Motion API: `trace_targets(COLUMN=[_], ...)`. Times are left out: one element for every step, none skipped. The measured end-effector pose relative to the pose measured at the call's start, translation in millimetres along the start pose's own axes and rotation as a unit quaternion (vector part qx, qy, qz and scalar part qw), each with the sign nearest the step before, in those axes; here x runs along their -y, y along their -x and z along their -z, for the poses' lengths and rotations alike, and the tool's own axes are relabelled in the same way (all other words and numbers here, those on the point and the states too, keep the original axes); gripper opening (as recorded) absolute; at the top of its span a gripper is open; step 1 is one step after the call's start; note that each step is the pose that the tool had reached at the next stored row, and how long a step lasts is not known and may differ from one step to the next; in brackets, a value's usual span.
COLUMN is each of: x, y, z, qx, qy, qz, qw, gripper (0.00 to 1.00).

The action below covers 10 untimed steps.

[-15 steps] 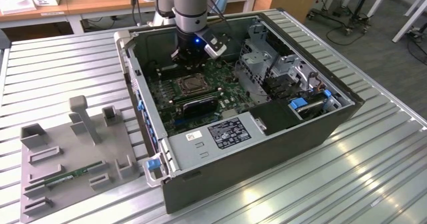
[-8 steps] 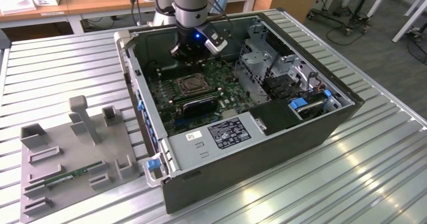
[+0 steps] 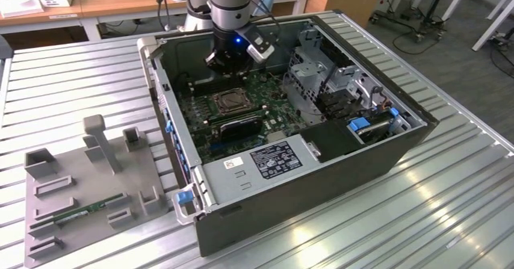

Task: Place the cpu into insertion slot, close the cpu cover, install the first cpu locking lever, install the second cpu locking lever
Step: 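Install the first cpu locking lever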

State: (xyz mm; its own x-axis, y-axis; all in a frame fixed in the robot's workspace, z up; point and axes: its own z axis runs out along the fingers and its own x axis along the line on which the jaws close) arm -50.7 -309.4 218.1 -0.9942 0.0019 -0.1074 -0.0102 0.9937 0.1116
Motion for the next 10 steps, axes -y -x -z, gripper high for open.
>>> trace_targets(x=[0.0, 0.1, 0.1, 0.1, 0.1, 0.1, 0.1, 0.1, 0.2, 0.4], y=[0.0, 0.0, 0.0, 0.0, 0.0, -0.1, -0.2, -0.3, -0.4, -0.6], z=[0.0, 0.0, 0.0, 0.0, 0.0, 0.0, 0.0, -0.1, 0.0, 0.1], qx=[-0.0001, -0.0002, -0.0004, -0.0005, -0.0006, -0.0007, -0.0007, -0.0007, -0.0007, -0.0008], qy=[-0.0025, -0.0057, -0.0093, -0.0126, -0.0155, -0.0182, -0.0202, -0.0215, -0.0227, -0.0238], qz=[0.000, 0.001, 0.001, 0.001, 0.001, 0.001, 0.001, 0.001, 0.001, 0.001], qw=[1.00000, 0.99998, 0.99996, 0.99992, 0.99988, 0.99983, 0.99980, 0.99977, 0.99974, 0.99972], gripper=[0.11, 0.11, 0.11, 0.11, 0.11, 0.11, 0.11, 0.11, 0.11, 0.11])
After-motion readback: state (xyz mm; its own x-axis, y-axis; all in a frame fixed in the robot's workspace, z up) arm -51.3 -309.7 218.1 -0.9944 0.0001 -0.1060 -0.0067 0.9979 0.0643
